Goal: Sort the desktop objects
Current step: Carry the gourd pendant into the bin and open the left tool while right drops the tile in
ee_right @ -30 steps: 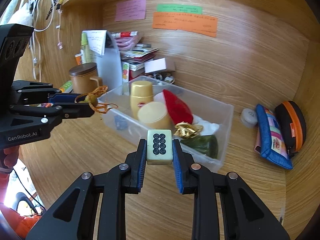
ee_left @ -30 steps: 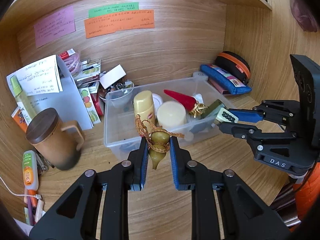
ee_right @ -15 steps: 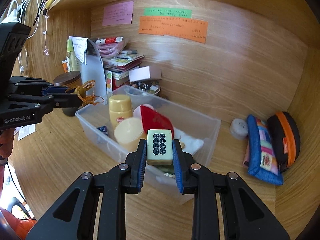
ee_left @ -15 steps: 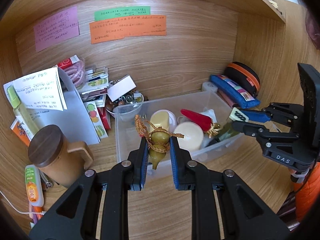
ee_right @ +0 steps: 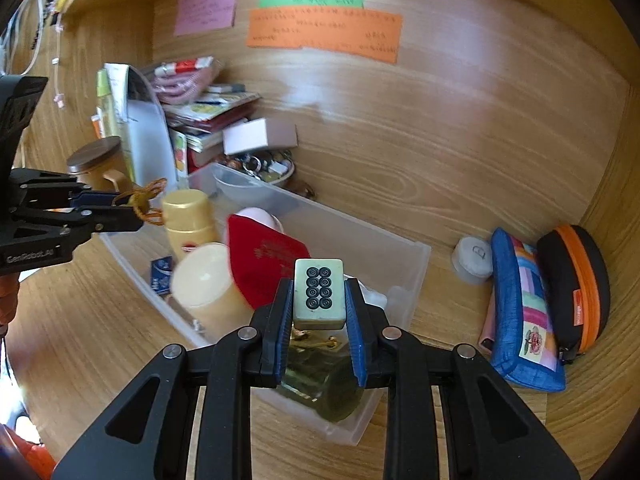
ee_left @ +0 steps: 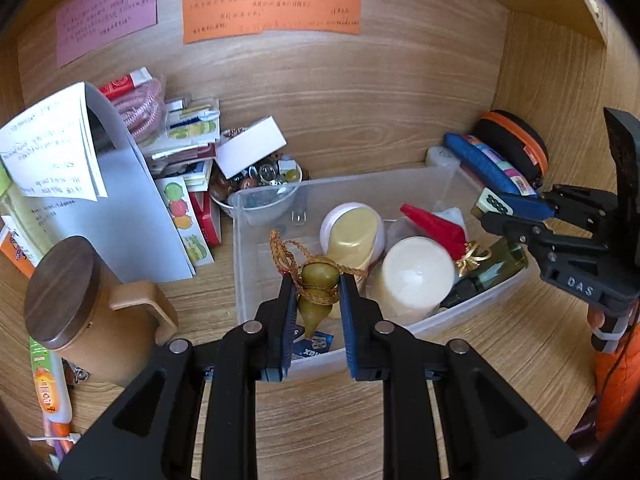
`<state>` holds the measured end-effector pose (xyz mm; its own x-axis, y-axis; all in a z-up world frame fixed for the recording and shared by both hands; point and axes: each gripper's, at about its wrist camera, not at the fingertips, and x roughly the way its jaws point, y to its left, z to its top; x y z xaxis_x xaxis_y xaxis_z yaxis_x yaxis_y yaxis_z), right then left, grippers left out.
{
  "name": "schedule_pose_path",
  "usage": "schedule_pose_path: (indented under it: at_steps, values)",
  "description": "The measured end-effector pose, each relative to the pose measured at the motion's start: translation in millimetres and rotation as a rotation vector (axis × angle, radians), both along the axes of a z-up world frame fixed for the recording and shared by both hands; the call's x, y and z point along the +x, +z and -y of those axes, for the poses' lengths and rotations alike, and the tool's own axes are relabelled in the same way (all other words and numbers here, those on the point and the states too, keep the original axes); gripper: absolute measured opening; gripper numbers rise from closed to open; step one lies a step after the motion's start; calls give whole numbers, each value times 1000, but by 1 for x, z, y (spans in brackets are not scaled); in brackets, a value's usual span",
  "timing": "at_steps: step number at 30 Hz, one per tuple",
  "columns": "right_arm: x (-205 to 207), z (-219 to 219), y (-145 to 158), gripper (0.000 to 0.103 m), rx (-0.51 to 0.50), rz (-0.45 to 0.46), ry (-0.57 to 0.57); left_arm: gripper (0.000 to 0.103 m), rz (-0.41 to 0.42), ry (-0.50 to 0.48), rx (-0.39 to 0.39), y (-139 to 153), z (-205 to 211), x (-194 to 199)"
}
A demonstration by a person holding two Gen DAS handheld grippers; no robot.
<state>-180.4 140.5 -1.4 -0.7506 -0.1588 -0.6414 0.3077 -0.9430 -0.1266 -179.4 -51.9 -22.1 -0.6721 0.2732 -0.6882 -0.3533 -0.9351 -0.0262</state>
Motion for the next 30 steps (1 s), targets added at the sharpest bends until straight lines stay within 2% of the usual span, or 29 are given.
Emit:
schedule_pose_path:
  at_steps: [10,21,23,25,30]
  values:
    - [-24,-9,-20,23,-28,75,-27,20,46,-12,-18,-16,-1,-15]
    - [-29,-7,-28,23,-36,75,-29,21,67,-16,-27,-26,-2,-22]
    - [-29,-7,-28,23,-39,72,-29,23,72,-13,-31,-27,-2,-23]
    - [-28,-7,-29,25,-40,70,-30,31,70,-8,-36,-27,-2,-23]
    - [-26,-7,-26,40,-53,52,-31,40,57,-6,-40,-24,-3,-20]
